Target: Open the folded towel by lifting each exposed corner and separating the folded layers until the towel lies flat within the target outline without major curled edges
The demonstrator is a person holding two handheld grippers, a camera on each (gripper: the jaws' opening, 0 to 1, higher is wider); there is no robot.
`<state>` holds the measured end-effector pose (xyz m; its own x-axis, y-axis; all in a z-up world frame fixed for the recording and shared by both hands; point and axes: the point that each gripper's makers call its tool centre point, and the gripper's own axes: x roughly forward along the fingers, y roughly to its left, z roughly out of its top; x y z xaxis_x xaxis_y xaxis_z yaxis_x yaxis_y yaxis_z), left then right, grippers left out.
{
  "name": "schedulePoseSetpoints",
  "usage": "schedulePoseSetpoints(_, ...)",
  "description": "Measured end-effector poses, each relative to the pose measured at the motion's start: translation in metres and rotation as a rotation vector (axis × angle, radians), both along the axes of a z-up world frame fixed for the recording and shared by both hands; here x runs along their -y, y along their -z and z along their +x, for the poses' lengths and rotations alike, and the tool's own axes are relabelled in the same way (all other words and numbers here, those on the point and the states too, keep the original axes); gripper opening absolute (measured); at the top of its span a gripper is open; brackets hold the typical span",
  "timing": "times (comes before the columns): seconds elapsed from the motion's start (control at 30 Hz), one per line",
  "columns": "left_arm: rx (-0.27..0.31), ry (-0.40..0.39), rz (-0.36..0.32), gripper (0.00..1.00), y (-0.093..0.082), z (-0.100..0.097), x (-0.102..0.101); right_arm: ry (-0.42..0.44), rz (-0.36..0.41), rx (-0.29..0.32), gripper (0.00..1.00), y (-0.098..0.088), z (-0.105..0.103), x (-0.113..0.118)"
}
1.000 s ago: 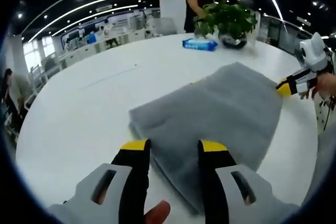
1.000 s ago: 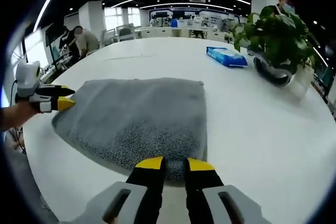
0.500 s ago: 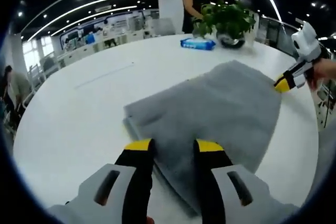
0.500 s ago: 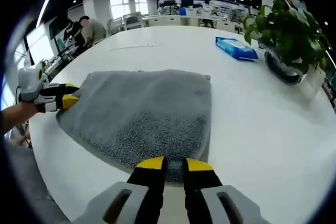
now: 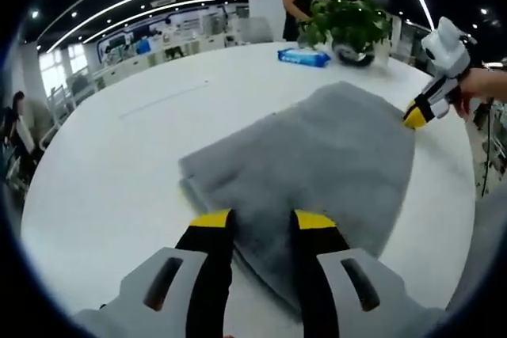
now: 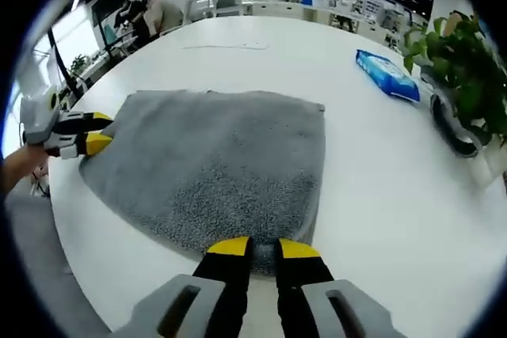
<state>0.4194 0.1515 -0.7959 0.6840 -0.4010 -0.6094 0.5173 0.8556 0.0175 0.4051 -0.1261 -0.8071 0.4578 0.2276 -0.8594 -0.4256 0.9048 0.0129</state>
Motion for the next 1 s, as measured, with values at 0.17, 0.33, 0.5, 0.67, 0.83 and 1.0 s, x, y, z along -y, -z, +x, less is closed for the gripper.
schedulePoseSetpoints(0.17,-0.026,-0.008,0.002,0.27,0.001,-0.014,-0.003,-0.062,-0.003,-0.018,0.09,0.001,0.007,-0.001)
schedulePoseSetpoints(0.33,-0.033,-0.011,0.000,0.26,0.001,-0.024,-0.003,-0.112,-0.025,-0.024,0.09,0.001,0.014,-0.005)
schedulePoseSetpoints(0.5,-0.041,-0.007,-0.001,0.25,0.001,-0.034,-0.003,-0.154,-0.044,-0.026,0.09,0.001,0.023,-0.007)
schedulePoseSetpoints(0.67,-0.062,-0.005,-0.010,0.25,0.001,-0.042,-0.004,-0.210,-0.046,-0.030,0.09,0.001,0.032,-0.010)
schedulePoseSetpoints(0.83,-0.063,-0.010,-0.018,0.25,0.001,-0.053,-0.004,-0.264,-0.054,-0.036,0.09,0.001,0.042,-0.013)
schedulePoseSetpoints(1.0,-0.055,-0.029,-0.037,0.25,0.001,-0.057,-0.004,-0.297,-0.049,-0.034,0.09,0.002,0.053,-0.016)
